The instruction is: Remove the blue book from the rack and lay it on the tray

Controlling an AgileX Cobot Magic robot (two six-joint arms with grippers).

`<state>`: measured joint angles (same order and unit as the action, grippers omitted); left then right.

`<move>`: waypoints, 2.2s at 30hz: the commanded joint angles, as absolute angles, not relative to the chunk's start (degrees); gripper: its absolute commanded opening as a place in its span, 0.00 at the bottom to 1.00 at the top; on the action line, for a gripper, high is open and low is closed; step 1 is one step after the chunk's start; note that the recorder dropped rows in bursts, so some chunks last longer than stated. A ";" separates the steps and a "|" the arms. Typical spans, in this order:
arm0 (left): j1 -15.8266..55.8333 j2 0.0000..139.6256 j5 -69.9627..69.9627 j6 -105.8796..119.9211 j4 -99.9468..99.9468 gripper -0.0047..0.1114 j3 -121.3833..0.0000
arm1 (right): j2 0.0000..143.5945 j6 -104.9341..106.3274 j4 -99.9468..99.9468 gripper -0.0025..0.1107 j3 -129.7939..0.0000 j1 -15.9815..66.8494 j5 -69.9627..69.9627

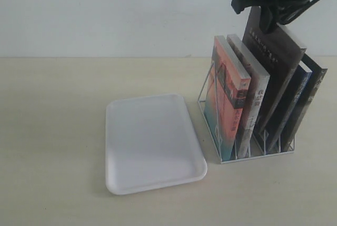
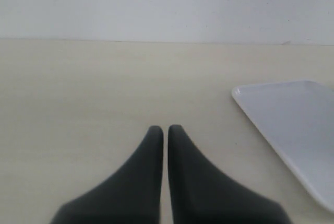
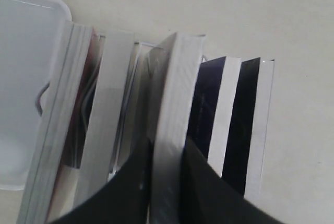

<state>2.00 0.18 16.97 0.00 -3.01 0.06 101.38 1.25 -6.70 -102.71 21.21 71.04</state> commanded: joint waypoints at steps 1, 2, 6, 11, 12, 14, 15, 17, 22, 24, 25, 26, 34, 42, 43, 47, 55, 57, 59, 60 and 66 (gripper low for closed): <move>1.89 0.00 16.72 0.00 -3.67 0.08 0.00 | 102.48 1.76 -6.90 0.02 -102.71 21.18 69.96; 1.89 0.00 16.72 0.00 -3.67 0.08 0.00 | 102.73 1.76 -6.90 0.02 -102.71 21.18 69.96; 1.89 0.00 16.72 0.00 -3.67 0.08 0.00 | 104.11 1.38 -6.90 0.02 -102.71 21.18 69.96; 1.89 0.00 16.72 0.00 -3.67 0.08 0.00 | 105.32 1.38 -6.52 0.02 -102.71 21.18 69.96; 1.89 0.00 16.72 0.00 -3.67 0.08 0.00 | 105.55 1.38 -6.52 0.02 -102.71 21.18 69.96; 1.89 0.00 16.72 0.00 -3.67 0.08 0.00 | 105.55 1.38 -6.52 0.02 -102.71 21.18 69.96; 1.89 0.00 16.72 0.00 -3.67 0.08 0.00 | 105.56 1.38 -6.52 0.02 -102.71 21.18 69.96; 1.89 0.00 16.72 0.00 -3.67 0.08 0.00 | 105.56 1.38 -6.52 0.02 -102.93 21.18 69.96; 1.89 0.00 16.72 0.00 -3.67 0.08 0.00 | 105.21 1.38 -6.52 0.02 -103.29 21.18 69.96; 1.89 0.00 16.72 0.00 -3.67 0.08 0.00 | 105.11 1.38 -6.52 0.02 -103.33 21.18 69.96; 1.89 0.00 16.72 0.00 -3.67 0.08 0.00 | 105.11 1.38 -6.52 0.02 -103.33 21.18 69.96; 1.89 0.00 16.72 0.00 -3.67 0.08 0.00 | 105.22 1.38 -6.52 0.02 -103.33 21.18 69.96; 1.89 0.00 16.72 0.00 -3.67 0.08 0.00 | 105.34 1.38 -6.43 0.04 -103.33 21.18 69.96; 1.89 0.00 16.72 0.00 -3.67 0.08 0.00 | 105.34 0.84 -6.43 0.40 -103.33 21.18 69.96; 1.89 0.00 16.72 0.00 -3.67 0.08 0.00 | 105.34 0.69 -6.43 0.40 -103.33 21.18 69.96; 1.89 0.00 16.72 0.00 -3.67 0.08 0.00 | 105.34 0.54 -6.55 0.40 -103.33 21.18 69.96; 1.89 0.00 16.72 0.00 -3.67 0.08 0.00 | 100.26 -1.13 -6.07 0.40 -103.55 21.18 69.96; 1.89 0.00 16.72 0.00 -3.67 0.08 0.00 | 99.07 -1.50 -3.32 0.40 -103.55 21.18 69.96; 1.89 0.00 16.72 0.00 -3.67 0.08 0.00 | 98.93 -1.50 -0.30 0.40 -103.55 21.18 69.96; 1.89 0.00 16.72 0.00 -3.67 0.08 0.00 | 98.93 -1.50 1.30 0.40 -103.55 21.18 69.96; 1.89 0.00 16.72 0.00 -3.67 0.08 0.00 | 101.82 -1.50 0.99 0.40 -102.86 21.18 69.96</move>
<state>2.00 0.18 16.97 0.00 -3.01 0.06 100.63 -1.48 0.77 -103.29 21.21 70.15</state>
